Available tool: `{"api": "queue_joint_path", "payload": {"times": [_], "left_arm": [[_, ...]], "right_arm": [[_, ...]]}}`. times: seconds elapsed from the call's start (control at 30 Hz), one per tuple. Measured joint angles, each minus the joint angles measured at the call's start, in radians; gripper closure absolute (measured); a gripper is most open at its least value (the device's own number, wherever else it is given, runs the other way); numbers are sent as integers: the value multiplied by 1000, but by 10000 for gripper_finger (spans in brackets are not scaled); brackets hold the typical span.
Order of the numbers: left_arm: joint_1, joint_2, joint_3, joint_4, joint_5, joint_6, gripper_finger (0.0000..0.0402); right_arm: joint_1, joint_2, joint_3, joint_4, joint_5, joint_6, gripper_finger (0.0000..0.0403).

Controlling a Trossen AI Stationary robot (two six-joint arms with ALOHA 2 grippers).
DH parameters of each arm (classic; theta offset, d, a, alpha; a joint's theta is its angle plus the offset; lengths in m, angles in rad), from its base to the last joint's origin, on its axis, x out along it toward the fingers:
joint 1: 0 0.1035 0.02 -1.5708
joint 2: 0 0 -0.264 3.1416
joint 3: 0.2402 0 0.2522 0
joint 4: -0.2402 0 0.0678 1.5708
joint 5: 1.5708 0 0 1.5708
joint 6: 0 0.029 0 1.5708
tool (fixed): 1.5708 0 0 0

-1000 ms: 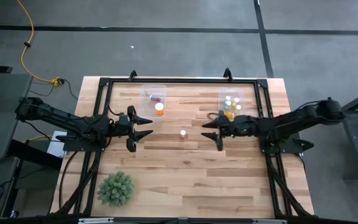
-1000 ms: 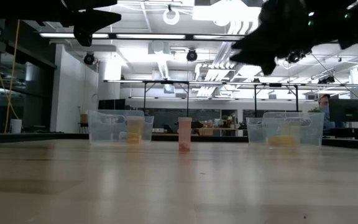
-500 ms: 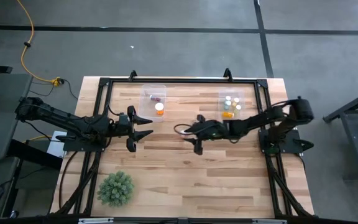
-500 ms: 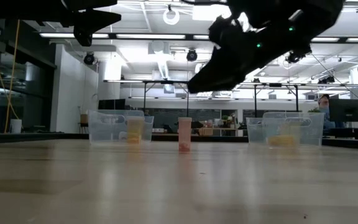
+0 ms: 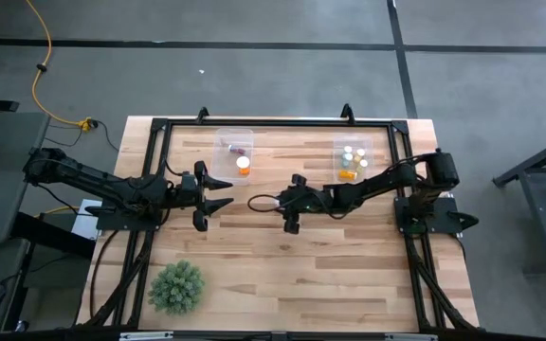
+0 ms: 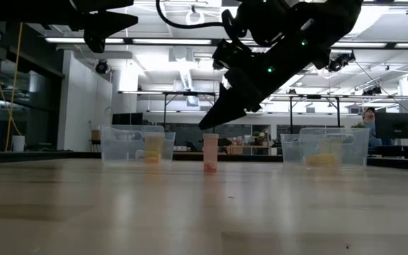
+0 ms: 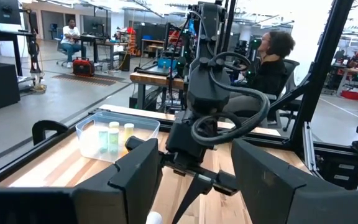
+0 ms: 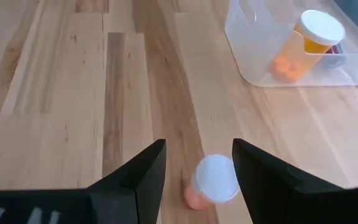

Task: Pick and place medicine bottles into bin by pill shape (circle, oval)
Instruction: Put the red tablet bottle into the right transparent bin

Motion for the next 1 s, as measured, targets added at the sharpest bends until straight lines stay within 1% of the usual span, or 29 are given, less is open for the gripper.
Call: {"api": "queue_joint_path", "payload": {"times": [0.17,0.33,0.5,0.67,0.83,1.0], "left_arm": [[0,0,0,0,0,0,206],[0,0,0,0,0,0,206],[0,0,0,0,0,0,206],[0,0,0,0,0,0,206],[0,0,0,0,0,0,206],[0,0,0,0,0,0,206]], "right_arm": [[0,0,0,-31,61,6,224],[0,0,0,-76,67,28,224],[0,0,0,-73,62,55,224],[-9,0,0,-78,1,117,224],[-33,0,0,-79,22,158,224],[-44,0,0,-82,-8,165,224]]}}
